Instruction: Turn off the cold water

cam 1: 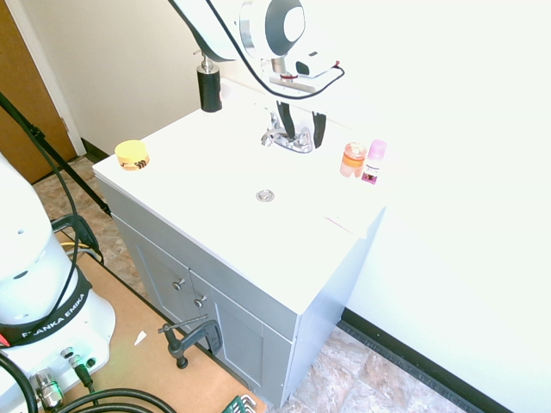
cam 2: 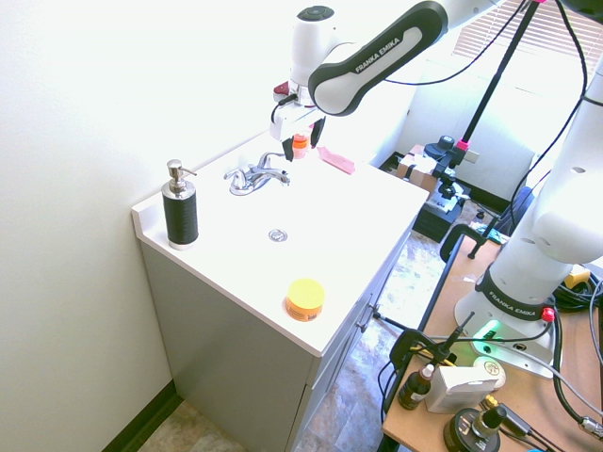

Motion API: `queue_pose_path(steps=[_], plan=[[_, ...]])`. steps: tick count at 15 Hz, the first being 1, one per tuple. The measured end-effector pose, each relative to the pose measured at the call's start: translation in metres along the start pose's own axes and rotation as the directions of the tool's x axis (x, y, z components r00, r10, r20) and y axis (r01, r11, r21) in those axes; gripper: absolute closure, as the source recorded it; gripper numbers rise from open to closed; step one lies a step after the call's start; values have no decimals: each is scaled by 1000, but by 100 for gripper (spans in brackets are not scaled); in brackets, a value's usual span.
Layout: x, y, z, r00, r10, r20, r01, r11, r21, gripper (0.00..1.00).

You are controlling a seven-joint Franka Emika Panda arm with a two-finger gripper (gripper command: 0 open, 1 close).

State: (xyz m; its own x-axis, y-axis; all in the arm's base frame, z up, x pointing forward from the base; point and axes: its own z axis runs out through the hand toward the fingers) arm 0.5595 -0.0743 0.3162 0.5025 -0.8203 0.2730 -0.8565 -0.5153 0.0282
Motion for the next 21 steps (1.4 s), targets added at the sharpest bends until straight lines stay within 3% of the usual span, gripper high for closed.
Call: queue_pose_path(steps=[16, 18, 21], plan=[[33, -32, 14, 994, 24, -107, -29, 999, -44, 0], [33, -32, 12, 995, 31, -95, -35, 999, -41, 0], [30, -28, -19, 1000, 8, 6, -8, 1000, 11, 0]])
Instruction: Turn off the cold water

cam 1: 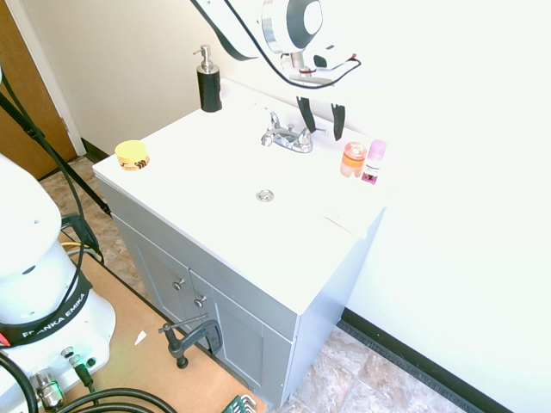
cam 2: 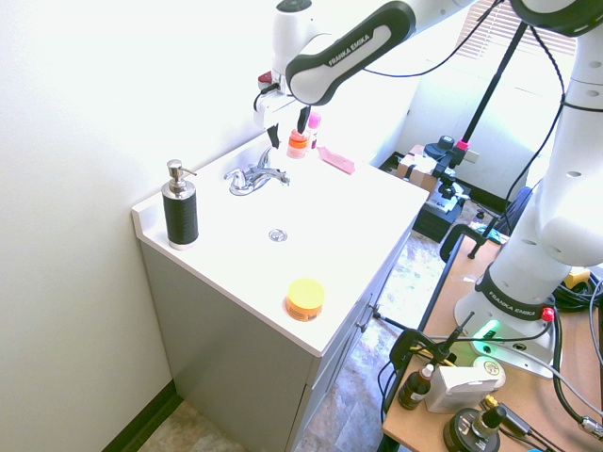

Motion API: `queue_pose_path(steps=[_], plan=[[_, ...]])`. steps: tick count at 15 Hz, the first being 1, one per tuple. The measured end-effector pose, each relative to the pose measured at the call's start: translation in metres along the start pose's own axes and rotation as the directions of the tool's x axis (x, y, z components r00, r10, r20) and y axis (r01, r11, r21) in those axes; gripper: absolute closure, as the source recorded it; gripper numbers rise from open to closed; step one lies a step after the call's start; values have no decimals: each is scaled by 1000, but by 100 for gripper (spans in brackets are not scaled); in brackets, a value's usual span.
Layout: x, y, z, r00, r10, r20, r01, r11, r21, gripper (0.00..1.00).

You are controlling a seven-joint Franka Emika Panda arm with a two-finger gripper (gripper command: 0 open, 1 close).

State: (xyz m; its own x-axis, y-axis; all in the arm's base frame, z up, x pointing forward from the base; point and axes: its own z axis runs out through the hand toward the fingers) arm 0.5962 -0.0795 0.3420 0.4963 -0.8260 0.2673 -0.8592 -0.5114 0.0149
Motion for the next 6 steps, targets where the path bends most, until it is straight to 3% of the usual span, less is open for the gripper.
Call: queue_pose_path(steps=[6], plan=[[-63, 42, -64, 992, -58, 111, 51, 997, 65, 0]])
